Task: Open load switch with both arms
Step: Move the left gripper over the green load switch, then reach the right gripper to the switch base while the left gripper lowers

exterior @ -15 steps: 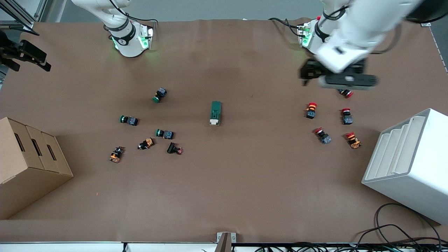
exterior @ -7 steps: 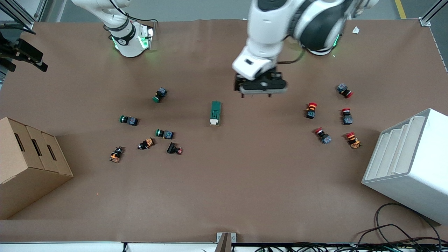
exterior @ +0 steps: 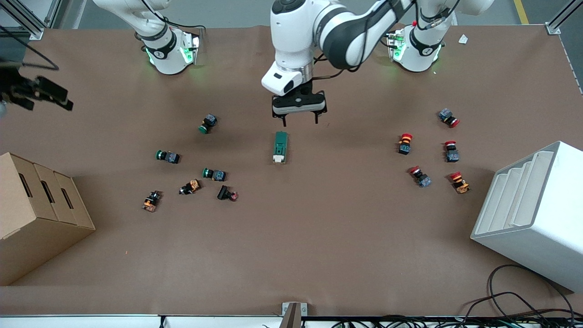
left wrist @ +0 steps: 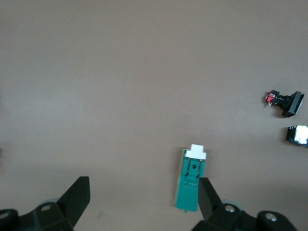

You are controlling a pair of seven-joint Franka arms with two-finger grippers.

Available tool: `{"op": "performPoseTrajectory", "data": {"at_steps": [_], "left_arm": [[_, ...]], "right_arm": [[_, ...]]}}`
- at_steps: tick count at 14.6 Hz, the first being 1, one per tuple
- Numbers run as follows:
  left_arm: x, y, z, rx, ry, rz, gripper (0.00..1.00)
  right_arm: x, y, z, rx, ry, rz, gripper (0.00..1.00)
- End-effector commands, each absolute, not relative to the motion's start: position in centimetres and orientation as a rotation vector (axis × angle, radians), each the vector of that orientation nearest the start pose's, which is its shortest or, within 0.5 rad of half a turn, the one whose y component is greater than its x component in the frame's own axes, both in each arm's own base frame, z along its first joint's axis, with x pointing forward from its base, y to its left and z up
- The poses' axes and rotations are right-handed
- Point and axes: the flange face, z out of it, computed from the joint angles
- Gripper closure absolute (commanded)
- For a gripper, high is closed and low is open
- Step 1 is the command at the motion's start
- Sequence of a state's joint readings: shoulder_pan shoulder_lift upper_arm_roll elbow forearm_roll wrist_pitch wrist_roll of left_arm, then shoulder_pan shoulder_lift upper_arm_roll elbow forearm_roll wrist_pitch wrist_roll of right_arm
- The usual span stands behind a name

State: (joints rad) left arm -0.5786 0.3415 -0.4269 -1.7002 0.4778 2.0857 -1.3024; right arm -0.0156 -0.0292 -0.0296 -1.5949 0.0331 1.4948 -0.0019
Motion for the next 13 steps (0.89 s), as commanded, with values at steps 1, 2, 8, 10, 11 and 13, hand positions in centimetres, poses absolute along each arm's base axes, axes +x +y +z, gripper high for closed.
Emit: {"op": "performPoseTrajectory", "data": {"at_steps": [1, 2, 8, 10, 11, 13], "left_arm": [[37.2, -54.8, 38.4, -3.029, -0.268, -0.567, 0.01], [35.9, -55.8, 37.2, -3.025, -0.3, -0.59, 0.01], [30.2, -58.5, 27.5, -2.978, -0.427, -0.862, 0.01], [28.4, -59.0, 23.5, -2.961, -0.422, -0.973, 0.01], [27.7, -59.1, 21.6, -2.957, -0.385, -1.022, 0.01], [26.6, -58.7, 18.4, -2.947, -0.334, -1.115, 0.02]], "right_arm": [[56.5, -2.8, 58.2, -3.079, 0.09, 0.186, 0.0], [57.3, -3.1, 56.5, -3.078, 0.094, 0.226, 0.0], [59.7, 2.5, 50.9, -3.116, 0.382, 0.329, 0.0], [60.2, 8.1, 48.5, -3.092, 0.621, 0.361, 0.0], [60.4, 10.9, 47.1, -3.066, 0.743, 0.385, 0.0], [60.7, 16.4, 43.9, -2.991, 1.003, 0.411, 0.0]]}}
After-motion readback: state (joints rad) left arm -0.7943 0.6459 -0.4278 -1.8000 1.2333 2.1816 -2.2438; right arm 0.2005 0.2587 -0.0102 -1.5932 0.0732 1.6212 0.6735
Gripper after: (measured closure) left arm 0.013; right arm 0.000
